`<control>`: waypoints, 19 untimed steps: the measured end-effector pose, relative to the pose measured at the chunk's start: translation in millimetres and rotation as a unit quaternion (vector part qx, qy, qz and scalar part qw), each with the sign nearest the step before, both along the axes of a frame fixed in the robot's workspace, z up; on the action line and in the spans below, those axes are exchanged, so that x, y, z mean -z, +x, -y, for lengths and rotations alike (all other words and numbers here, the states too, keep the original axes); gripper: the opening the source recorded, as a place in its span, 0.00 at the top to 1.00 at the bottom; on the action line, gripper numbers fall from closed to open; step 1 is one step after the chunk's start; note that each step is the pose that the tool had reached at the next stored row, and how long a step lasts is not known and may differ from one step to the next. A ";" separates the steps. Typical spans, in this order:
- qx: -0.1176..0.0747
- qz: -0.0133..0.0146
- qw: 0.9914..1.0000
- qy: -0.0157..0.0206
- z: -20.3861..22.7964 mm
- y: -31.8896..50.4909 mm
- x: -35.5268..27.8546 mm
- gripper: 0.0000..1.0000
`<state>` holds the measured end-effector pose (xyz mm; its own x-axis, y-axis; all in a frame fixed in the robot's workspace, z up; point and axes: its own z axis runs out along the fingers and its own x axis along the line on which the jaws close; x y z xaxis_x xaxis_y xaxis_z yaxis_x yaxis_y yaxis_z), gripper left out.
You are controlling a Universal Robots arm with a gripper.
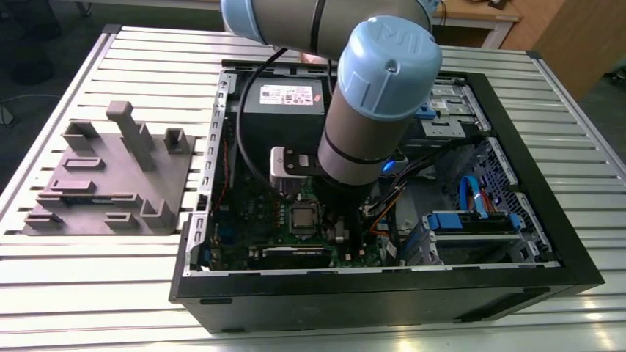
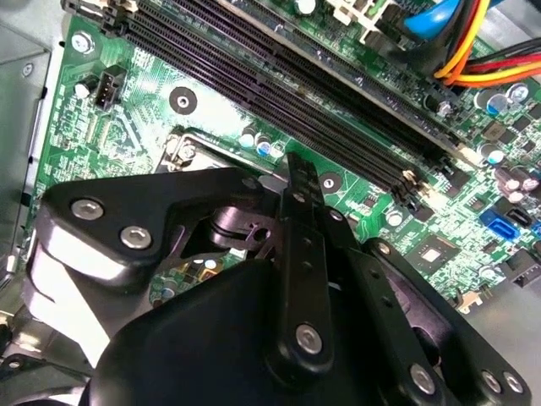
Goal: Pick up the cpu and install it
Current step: 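Install the first cpu locking lever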
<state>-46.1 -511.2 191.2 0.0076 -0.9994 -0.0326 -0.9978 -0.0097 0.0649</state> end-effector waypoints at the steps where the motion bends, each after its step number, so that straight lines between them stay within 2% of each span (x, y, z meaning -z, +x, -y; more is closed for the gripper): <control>1: 0.000 0.000 1.000 0.000 0.0 0.0 -2.1 0.90; 4: 0.000 0.000 1.000 0.000 0.0 0.0 -9.7 0.90; 8: 0.000 0.000 1.000 0.000 0.0 0.0 -24.4 0.90; 9: 0.000 0.000 1.000 0.000 0.0 0.0 -25.9 0.90; 19: 0.000 0.000 1.000 0.000 0.0 0.3 -25.8 0.90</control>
